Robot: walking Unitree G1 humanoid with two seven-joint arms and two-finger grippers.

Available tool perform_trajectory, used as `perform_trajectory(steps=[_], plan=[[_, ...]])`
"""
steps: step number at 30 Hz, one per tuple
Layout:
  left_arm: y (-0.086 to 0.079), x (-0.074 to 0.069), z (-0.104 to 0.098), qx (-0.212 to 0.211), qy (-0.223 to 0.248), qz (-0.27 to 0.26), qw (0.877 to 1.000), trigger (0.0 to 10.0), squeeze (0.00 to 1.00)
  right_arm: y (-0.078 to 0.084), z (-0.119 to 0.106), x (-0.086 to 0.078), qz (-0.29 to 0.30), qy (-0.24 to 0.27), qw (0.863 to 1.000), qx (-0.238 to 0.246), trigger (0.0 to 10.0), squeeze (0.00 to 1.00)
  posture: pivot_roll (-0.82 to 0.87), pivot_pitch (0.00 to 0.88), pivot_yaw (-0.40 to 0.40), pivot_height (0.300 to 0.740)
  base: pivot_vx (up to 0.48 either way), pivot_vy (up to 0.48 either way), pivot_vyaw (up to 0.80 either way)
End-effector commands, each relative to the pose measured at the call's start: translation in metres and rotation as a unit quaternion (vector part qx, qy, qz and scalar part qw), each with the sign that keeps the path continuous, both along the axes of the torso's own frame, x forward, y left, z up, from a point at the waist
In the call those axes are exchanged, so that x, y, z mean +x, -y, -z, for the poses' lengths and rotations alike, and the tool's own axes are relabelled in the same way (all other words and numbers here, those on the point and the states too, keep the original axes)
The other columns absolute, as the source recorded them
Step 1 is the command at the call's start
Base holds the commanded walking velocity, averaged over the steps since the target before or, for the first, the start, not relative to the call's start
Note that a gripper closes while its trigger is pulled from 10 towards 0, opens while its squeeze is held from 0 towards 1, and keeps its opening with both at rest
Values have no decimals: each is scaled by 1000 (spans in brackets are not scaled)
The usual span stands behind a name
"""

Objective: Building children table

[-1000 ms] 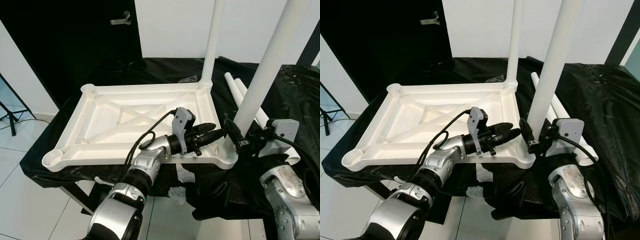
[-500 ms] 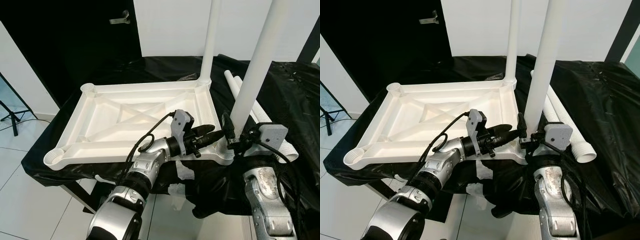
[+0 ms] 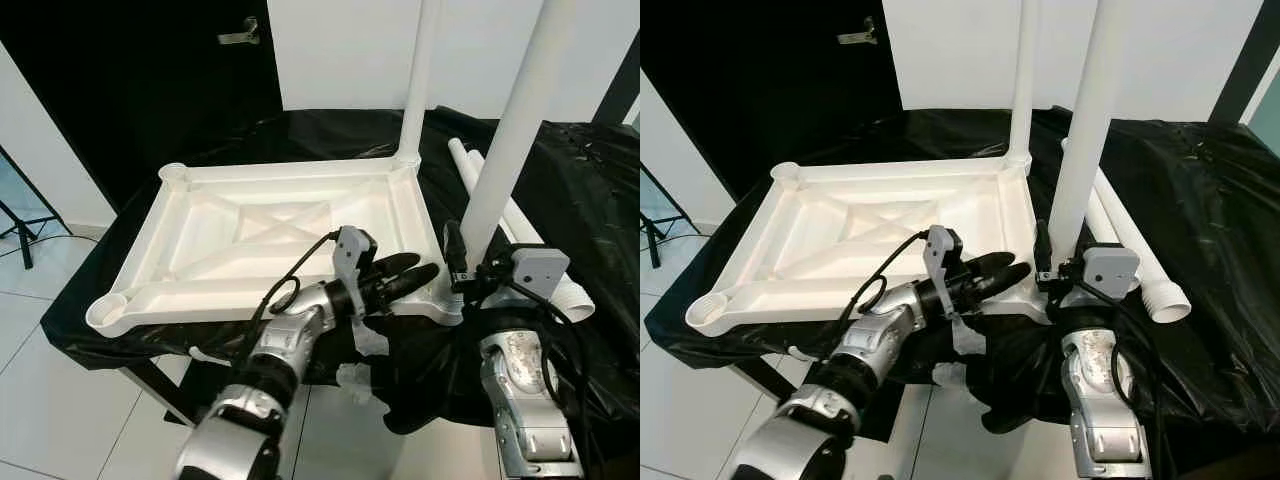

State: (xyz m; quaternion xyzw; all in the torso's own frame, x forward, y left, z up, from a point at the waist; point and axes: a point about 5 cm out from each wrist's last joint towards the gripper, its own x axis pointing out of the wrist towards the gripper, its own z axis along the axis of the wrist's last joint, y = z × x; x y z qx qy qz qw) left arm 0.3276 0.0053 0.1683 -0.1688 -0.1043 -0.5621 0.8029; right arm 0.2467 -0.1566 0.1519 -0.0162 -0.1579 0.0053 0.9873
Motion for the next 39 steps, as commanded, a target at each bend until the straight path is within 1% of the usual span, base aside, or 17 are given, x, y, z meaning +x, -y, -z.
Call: perform_trajectory(steps=[1,3,4,6,8,13,14,15,16,17,19,20,21,34,37,38,39], plan=[[-6,2,-17,-35,34,16,999,10000,196,6,61,-9,11,-149,989,0,10000,0,129,0,48,740,0,0,0],[-6,2,-17,-35,34,16,999,10000,196,6,61,-9,11,-149,989,0,10000,0,129,0,48,740,0,0,0],[-8,1,-22,-39,46,32,998,10000,1000,8,64,-10,17,-146,989,-2,10000,0,119,0,50,740,0,0,0],[-9,1,-25,-33,62,42,997,10000,1000,9,66,-10,22,-145,989,-3,10000,0,103,0,56,740,0,0,0],[-8,-5,-27,-23,84,66,994,10000,0,11,68,-11,29,-141,990,-7,10000,0,94,0,58,740,0,0,0],[-3,-10,-26,-10,95,79,992,10000,0,12,70,-10,33,-141,989,-9,10000,0,91,0,58,740,0,0,0],[-1,-11,-22,10,100,80,992,10000,0,13,71,-10,34,-142,989,-9,10000,0,89,0,59,740,0,0,0],[-1,-11,-22,10,100,80,992,10000,0,13,71,-10,34,-142,989,-9,10000,0,89,0,59,740,0,0,0],[1,-11,-8,78,111,86,987,10000,0,13,71,-10,35,-141,989,-10,10000,0,86,0,58,740,0,0,0],[1,-11,-8,78,111,86,987,10000,0,13,71,-10,35,-141,989,-10,10000,0,86,0,58,740,0,0,0],[-5,-14,19,190,116,117,968,10000,0,13,71,-10,34,-140,989,-10,10000,0,87,0,61,740,0,0,0],[-5,-14,19,190,116,117,968,10000,0,13,71,-10,34,-140,989,-10,10000,0,87,0,61,740,0,0,0],[-12,-15,32,238,107,137,956,10000,0,12,72,-10,34,-140,990,-9,10000,0,90,0,65,740,0,0,0],[-13,-9,39,285,99,115,946,10000,0,10,75,-9,33,-135,990,-2,10000,0,83,0,83,740,0,0,0],[-9,-5,43,316,106,90,938,10000,0,10,74,-9,35,-133,990,-2,10000,0,76,0,88,740,0,0,0],[-6,-4,51,357,107,76,925,10000,0,11,74,-9,36,-131,991,-2,10000,0,76,0,89,740,0,0,0],[-6,-4,51,357,107,76,925,10000,0,11,74,-9,36,-131,991,-2,10000,0,76,0,89,740,0,0,0]])
